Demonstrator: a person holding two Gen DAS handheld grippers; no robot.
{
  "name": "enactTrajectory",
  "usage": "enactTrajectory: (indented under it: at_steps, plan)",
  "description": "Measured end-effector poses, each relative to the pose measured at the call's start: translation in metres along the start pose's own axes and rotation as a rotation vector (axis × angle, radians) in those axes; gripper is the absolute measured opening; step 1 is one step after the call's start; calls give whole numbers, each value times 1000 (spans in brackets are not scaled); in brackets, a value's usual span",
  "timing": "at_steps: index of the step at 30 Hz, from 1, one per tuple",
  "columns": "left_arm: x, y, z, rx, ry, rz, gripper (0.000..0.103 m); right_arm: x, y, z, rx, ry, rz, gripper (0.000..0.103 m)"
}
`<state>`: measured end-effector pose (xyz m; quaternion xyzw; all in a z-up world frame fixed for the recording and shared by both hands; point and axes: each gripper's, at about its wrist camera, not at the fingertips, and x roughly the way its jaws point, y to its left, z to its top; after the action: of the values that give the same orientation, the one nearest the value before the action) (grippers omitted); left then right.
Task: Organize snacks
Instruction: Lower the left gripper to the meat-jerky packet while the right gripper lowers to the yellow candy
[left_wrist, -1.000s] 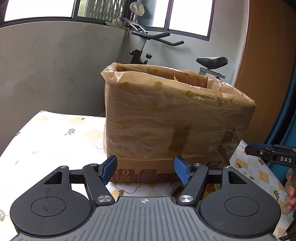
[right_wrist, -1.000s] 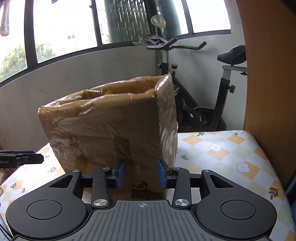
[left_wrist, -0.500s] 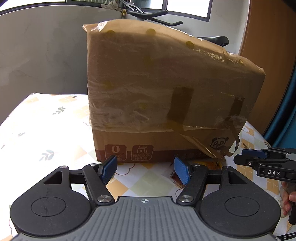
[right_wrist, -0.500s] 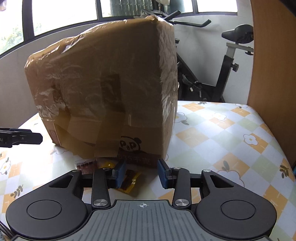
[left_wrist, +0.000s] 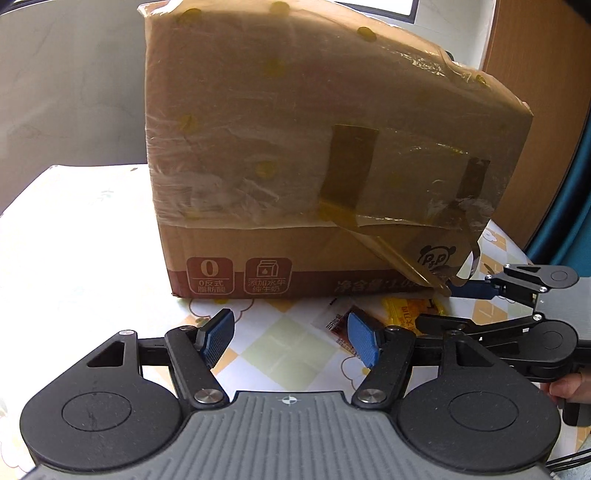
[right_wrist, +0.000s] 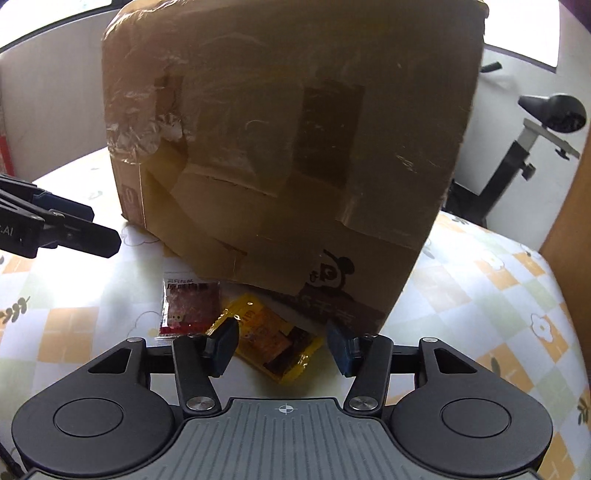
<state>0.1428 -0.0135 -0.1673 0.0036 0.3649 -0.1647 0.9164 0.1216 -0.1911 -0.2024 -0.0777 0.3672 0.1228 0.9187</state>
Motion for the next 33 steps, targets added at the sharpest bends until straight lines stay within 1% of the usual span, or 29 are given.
enactTrajectory:
  at_steps: [6, 9, 13, 16, 19, 21, 26, 27, 28, 29, 31, 33]
  plan:
    - [1, 4, -3, -15, 10, -1, 70, 13, 3, 10, -93, 19, 69, 55]
    - [2, 4, -4, -22, 14, -1, 70, 20, 0, 12, -76, 43, 131, 55]
    - [0, 6, -4, -32, 13, -1, 70, 23, -3, 14, -23, 79, 176, 56]
    - [1, 7, -4, -34, 15, -2, 70, 21, -2, 10, -1, 103, 198, 56]
    - [1, 7, -4, -32, 18, -1, 70, 14, 2, 2, -5, 97, 199, 57]
    - [2, 6, -4, -33, 21, -3, 70, 12, 1, 0, 23, 88, 196, 56]
    - [1, 2, -5, -27, 21, -8, 70, 14, -5, -1, 119, 58, 161, 52]
    - [1, 1, -5, -27, 22, -8, 70, 12, -7, -2, 124, 54, 151, 47]
    - [1, 0, -5, -28, 23, -7, 70, 12, -7, -2, 117, 51, 136, 34]
    - [1, 0, -5, -31, 26, -6, 70, 12, -7, -3, 107, 47, 124, 31]
    - [3, -2, -5, -40, 38, -7, 70, 10, -8, -6, 117, 39, 120, 31]
    - [7, -7, -6, -29, 54, -4, 70, 6, -12, -11, 132, 25, 99, 30]
